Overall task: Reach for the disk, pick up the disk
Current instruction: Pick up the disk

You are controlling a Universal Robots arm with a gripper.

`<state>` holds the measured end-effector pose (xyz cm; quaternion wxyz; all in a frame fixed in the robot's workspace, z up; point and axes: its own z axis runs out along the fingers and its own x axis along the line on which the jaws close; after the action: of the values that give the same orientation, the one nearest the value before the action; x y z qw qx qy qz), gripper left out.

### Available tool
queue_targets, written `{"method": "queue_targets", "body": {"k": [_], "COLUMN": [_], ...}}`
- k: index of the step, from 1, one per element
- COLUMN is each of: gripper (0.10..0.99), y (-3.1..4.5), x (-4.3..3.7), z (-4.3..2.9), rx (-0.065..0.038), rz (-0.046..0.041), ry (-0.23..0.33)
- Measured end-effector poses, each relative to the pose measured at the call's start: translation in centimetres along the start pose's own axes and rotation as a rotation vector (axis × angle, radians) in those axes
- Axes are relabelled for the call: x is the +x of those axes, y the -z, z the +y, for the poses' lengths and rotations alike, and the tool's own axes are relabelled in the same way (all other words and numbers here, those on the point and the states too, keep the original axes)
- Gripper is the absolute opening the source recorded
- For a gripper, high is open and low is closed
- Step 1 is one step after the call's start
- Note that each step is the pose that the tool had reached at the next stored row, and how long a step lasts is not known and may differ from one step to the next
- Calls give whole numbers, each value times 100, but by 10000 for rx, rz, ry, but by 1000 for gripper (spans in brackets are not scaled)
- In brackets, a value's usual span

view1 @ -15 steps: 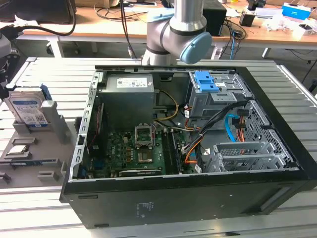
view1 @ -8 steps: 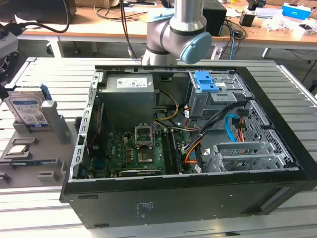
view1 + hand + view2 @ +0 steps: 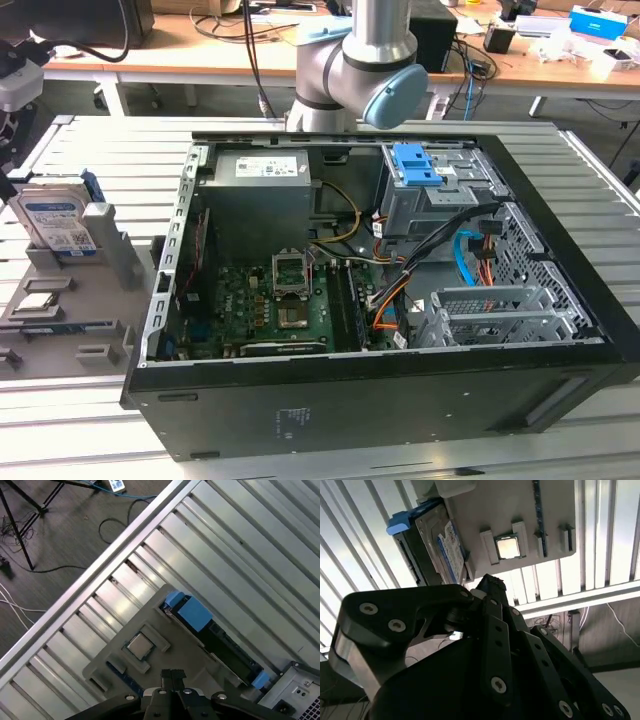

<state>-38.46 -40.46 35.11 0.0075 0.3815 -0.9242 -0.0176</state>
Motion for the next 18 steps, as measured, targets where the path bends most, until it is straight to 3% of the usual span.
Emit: {"method": "queue_targets", "body": {"k": [16, 18], "gripper": [102, 102], "y": [0, 0], "x": [0, 0], "z": [0, 0], "rx": [2, 2], "rz": [124, 148], "ry": [3234, 3875]}}
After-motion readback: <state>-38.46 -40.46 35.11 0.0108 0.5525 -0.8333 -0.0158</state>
